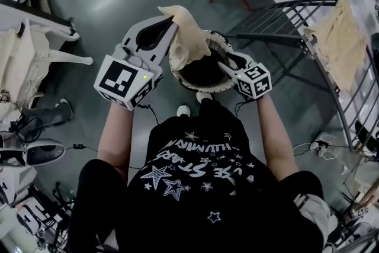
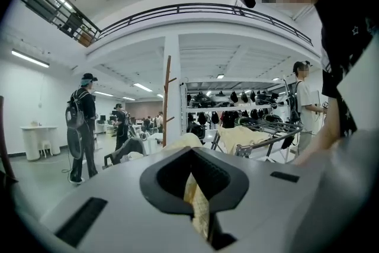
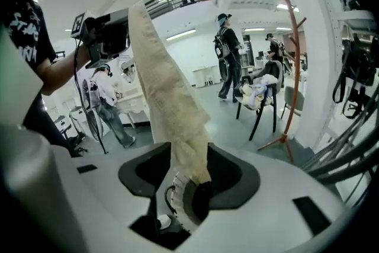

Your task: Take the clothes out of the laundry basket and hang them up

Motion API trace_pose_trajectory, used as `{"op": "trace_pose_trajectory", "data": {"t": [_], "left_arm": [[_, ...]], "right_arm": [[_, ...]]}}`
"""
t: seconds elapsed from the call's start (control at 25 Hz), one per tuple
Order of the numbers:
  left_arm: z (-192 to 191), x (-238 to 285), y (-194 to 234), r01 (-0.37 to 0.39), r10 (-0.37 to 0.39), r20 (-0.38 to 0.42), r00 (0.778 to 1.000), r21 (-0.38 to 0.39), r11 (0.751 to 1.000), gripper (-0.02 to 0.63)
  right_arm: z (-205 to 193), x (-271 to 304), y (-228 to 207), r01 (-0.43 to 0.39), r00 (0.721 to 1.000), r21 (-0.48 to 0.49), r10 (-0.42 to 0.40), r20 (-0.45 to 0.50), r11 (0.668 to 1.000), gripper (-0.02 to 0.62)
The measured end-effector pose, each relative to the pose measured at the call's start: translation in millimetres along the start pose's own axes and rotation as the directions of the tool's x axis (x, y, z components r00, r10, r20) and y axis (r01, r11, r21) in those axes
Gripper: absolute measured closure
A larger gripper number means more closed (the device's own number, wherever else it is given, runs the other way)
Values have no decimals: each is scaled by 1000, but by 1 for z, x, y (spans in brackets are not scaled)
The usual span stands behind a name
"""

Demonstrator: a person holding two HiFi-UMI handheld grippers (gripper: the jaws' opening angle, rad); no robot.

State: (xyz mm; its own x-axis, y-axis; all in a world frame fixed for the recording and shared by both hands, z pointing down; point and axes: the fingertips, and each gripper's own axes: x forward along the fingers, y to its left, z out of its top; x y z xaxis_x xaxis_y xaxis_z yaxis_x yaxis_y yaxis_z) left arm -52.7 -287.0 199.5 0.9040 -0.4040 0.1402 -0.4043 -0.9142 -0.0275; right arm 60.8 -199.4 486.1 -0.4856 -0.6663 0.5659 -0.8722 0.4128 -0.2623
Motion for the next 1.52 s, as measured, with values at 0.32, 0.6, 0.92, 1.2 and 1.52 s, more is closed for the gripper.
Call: {"op": "trace_pose_trajectory", "data": {"t": [0.32,0.6,0.92,1.2,1.52], "left_arm": [[-1,-28,3,-45,45,8,999,8,999,588],[-3,-52,1,-44,44,16,999,2,999,588],[-17,-75,22,-106,106,21,994,11,994,588],[-46,-98,38,-145,145,-13,989,6,989,587],[-58,-112,37,-103,103,-19,994,-1,995,588]], "right_arm": [[24,38,76,-265,964,-197,254,-80,944,305],[28,68,87,-116,993,-193,113,-27,974,304],[25,36,93,-58,998,-245,49,-44,968,565],[30,-17,72,133,990,-272,-141,-10,953,568],[4,-41,118,-32,986,-289,-17,-164,957,568]]}}
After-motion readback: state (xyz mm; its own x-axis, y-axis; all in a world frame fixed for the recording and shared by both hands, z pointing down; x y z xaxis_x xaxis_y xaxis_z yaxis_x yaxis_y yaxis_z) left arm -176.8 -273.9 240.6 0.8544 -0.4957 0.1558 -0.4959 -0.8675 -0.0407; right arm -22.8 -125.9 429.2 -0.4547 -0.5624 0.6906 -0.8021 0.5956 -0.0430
